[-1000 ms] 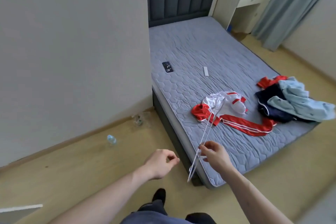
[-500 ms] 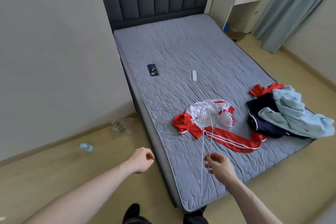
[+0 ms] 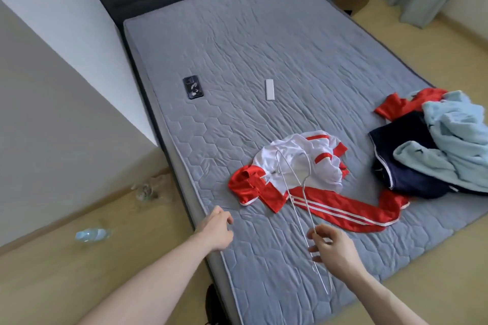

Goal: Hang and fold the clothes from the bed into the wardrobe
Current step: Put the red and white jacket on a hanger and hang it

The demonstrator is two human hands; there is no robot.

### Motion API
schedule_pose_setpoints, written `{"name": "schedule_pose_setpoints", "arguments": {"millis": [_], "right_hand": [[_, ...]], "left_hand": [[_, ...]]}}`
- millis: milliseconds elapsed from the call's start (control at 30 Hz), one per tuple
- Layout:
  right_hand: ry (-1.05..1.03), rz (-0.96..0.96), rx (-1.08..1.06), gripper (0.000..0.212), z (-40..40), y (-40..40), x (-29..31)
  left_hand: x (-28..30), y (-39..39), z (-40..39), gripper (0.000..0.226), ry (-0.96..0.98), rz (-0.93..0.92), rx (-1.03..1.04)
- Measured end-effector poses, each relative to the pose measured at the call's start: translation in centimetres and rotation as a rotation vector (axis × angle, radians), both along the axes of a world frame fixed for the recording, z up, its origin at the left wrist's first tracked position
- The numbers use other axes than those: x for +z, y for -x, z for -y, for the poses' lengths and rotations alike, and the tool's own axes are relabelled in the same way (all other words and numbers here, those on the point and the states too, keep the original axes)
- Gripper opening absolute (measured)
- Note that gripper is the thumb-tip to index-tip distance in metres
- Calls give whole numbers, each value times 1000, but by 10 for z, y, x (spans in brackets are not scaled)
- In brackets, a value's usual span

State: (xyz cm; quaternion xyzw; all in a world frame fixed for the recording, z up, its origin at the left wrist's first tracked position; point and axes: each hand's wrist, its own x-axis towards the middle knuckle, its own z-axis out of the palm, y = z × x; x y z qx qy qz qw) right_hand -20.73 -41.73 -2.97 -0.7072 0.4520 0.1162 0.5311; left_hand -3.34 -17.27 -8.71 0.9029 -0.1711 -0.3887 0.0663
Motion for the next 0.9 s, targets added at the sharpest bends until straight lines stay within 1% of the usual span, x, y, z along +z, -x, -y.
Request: {"name": "schedule_pose_setpoints", "arguments": {"millis": [67,167,233,333,433,533,600,633,700,767,800,900], "right_hand": [[7,-1,-42,26,10,-5,-32],[47,16,-67,26,24,-13,-88],[77,23,-62,29,30,-16,-125],[94,24,-71,29,39,-15,-172],[101,20,-82,29,47,-9,-200],[109,19,-75,27,53,-1,-210],[109,17,-77,26,56,4,-210],[110,14,-79,26,57,7,-207],[108,20,-88,27,57,11,-194],[108,53,-104,28,55,12,-172],[113,66,-110,28,54,11,-157],[138,105,-129,27,45,7,-100]], "left_hand": [[-36,-15,26,24,-11,9,-98],[-104,-27,64,36,-51,43,-294],[-151,-29,87,44,-100,68,-431],[-210,-28,120,47,-172,102,-610],[-259,-32,147,47,-207,143,-717],[-292,-39,158,55,-234,153,-760],[-295,-43,158,59,-153,149,-689],[-290,-46,157,55,-67,141,-607],[-263,-51,153,36,164,153,-363],[-216,-57,148,15,375,185,-102],[-189,-60,143,10,448,166,5],[-104,-57,121,18,600,28,231]]}}
